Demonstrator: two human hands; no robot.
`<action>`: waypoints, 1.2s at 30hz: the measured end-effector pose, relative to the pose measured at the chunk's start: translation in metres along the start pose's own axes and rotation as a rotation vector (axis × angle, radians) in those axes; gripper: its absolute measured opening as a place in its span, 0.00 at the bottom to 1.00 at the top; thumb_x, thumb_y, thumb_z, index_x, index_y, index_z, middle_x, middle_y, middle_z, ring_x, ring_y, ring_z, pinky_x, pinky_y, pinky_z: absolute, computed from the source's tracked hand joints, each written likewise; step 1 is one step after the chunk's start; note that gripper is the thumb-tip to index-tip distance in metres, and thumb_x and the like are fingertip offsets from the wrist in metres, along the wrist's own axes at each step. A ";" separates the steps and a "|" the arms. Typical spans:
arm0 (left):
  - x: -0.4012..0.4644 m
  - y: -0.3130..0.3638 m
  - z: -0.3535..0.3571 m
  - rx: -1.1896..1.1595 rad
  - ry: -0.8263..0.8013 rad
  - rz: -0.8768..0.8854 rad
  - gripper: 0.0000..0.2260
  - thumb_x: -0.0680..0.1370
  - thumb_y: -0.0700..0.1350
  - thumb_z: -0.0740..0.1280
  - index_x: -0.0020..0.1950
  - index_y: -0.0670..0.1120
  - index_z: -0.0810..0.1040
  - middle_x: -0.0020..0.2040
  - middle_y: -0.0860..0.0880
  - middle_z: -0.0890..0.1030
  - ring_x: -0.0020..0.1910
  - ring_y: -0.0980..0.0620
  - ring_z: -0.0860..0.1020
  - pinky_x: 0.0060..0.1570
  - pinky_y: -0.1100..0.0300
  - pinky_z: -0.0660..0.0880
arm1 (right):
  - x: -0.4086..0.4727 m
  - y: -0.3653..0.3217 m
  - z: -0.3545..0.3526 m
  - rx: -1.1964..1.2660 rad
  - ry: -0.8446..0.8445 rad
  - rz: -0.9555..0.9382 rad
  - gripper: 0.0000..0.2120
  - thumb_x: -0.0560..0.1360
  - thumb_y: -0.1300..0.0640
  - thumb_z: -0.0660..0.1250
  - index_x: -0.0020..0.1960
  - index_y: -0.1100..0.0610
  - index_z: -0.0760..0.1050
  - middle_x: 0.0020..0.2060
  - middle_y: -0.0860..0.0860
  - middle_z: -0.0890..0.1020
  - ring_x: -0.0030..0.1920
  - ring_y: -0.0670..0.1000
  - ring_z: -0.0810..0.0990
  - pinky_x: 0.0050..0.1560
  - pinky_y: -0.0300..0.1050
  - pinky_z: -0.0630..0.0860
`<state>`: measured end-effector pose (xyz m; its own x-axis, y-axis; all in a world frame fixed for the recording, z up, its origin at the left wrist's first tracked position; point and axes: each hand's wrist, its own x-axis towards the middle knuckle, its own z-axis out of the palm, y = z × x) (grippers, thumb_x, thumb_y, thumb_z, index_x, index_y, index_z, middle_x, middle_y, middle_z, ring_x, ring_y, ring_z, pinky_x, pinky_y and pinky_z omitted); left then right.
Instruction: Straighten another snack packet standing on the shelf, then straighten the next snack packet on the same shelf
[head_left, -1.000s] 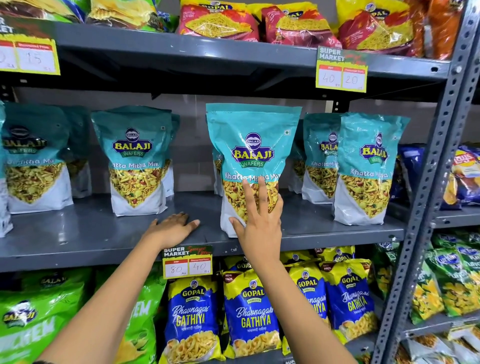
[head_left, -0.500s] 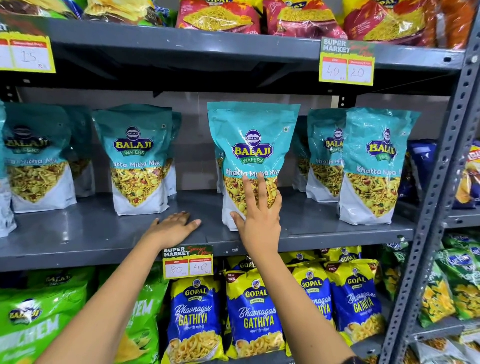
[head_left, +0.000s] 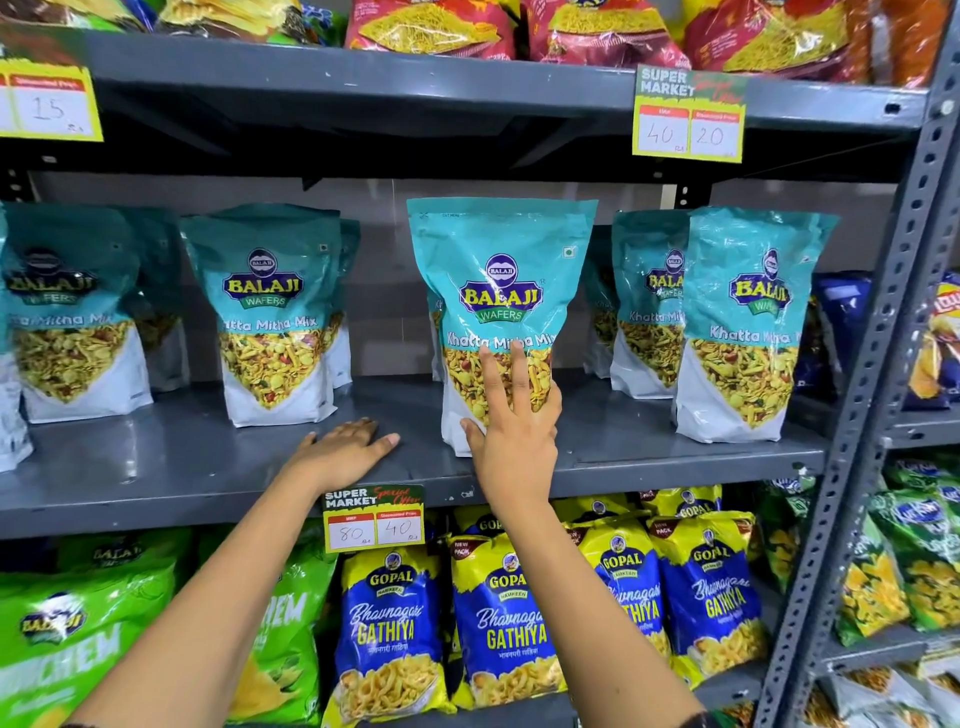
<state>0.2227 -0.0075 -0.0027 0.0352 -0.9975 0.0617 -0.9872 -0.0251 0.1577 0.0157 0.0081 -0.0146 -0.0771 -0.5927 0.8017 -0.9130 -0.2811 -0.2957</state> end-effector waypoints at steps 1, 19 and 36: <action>0.001 0.000 0.000 -0.002 0.002 0.001 0.31 0.78 0.65 0.45 0.76 0.50 0.53 0.79 0.50 0.52 0.77 0.50 0.52 0.74 0.43 0.48 | 0.000 0.000 0.000 0.000 -0.001 0.001 0.42 0.72 0.48 0.71 0.78 0.41 0.50 0.79 0.45 0.52 0.67 0.65 0.63 0.46 0.62 0.81; -0.036 -0.082 -0.013 -0.004 0.004 0.016 0.31 0.78 0.65 0.47 0.77 0.50 0.54 0.78 0.51 0.54 0.76 0.53 0.53 0.74 0.47 0.49 | -0.022 -0.077 0.010 0.131 0.114 -0.173 0.42 0.73 0.44 0.69 0.79 0.47 0.49 0.79 0.53 0.50 0.78 0.60 0.52 0.74 0.59 0.57; -0.083 -0.235 -0.021 0.095 0.359 -0.021 0.37 0.72 0.63 0.36 0.72 0.49 0.65 0.74 0.52 0.67 0.73 0.55 0.63 0.71 0.53 0.59 | 0.025 -0.264 0.116 0.172 -0.231 -0.061 0.45 0.73 0.44 0.70 0.79 0.48 0.45 0.79 0.49 0.43 0.77 0.63 0.47 0.69 0.71 0.60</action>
<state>0.4548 0.0829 -0.0243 0.0910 -0.9101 0.4043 -0.9952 -0.0678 0.0712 0.3010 -0.0201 0.0227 0.0876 -0.7215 0.6869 -0.8304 -0.4337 -0.3497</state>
